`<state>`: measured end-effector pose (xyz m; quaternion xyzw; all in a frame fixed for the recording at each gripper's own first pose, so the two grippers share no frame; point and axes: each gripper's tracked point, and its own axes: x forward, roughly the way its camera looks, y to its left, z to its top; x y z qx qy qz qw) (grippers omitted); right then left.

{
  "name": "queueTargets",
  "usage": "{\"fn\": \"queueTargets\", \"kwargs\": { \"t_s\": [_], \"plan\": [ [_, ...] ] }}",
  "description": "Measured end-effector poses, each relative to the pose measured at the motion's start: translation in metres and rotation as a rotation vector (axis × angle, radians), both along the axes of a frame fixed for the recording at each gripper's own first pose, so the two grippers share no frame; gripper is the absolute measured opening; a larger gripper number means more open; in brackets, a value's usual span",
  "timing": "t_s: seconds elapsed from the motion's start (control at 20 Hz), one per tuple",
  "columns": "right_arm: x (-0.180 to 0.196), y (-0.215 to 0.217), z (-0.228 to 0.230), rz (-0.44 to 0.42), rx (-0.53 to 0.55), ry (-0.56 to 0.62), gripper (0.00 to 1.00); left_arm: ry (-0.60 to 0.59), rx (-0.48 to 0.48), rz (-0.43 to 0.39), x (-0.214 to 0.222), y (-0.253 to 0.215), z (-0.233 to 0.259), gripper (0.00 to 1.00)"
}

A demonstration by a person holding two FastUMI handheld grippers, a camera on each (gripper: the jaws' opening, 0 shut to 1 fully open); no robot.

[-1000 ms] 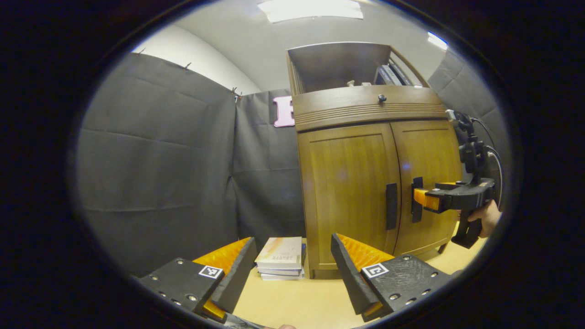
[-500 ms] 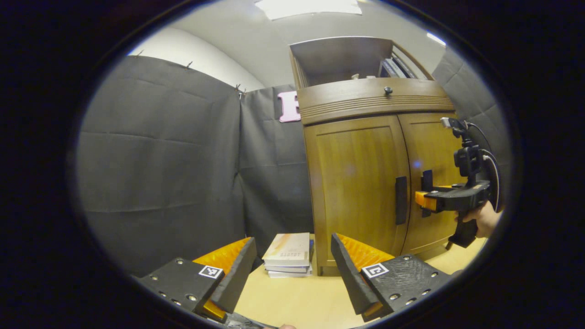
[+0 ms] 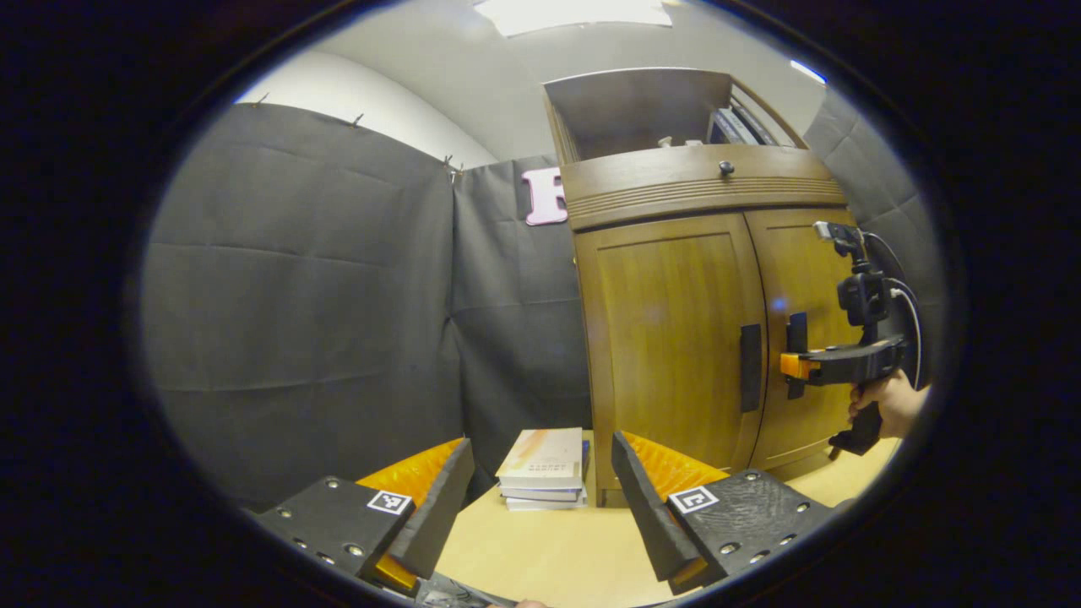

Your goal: Open the right door of the double-door shoe cabinet with the right hand, and open the left door with the left hand.

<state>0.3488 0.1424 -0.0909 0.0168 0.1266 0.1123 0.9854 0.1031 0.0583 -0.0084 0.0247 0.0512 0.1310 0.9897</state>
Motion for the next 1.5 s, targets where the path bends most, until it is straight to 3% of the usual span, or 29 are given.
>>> {"fn": "queueTargets", "kwargs": {
  "t_s": [0.05,0.4,0.65,1.25,1.3,1.45,1.5],
  "plan": [
    [-0.002,0.000,0.001,-0.001,0.001,0.009,0.18,-0.005,0.000,-0.001,0.000,0.000,0.001,0.94],
    [-0.014,-0.004,0.012,0.017,0.013,0.029,0.15,-0.030,-0.006,-0.024,-0.004,-0.005,0.010,0.94],
    [-0.030,-0.009,0.011,0.026,0.012,0.030,0.18,-0.042,-0.004,-0.033,-0.004,-0.007,0.014,0.94],
    [-0.072,-0.027,0.017,0.073,0.013,0.046,0.18,-0.064,0.003,-0.088,-0.007,-0.020,0.025,0.94],
    [-0.076,-0.028,0.018,0.075,0.013,0.047,0.14,-0.064,0.004,-0.094,-0.008,-0.021,0.025,0.94],
    [-0.085,-0.035,0.019,0.076,0.010,0.053,0.18,-0.069,0.001,-0.112,-0.008,-0.025,0.027,0.94],
    [-0.089,-0.038,0.019,0.076,0.008,0.055,0.14,-0.070,-0.001,-0.118,-0.009,-0.027,0.027,0.94]
  ]
}}
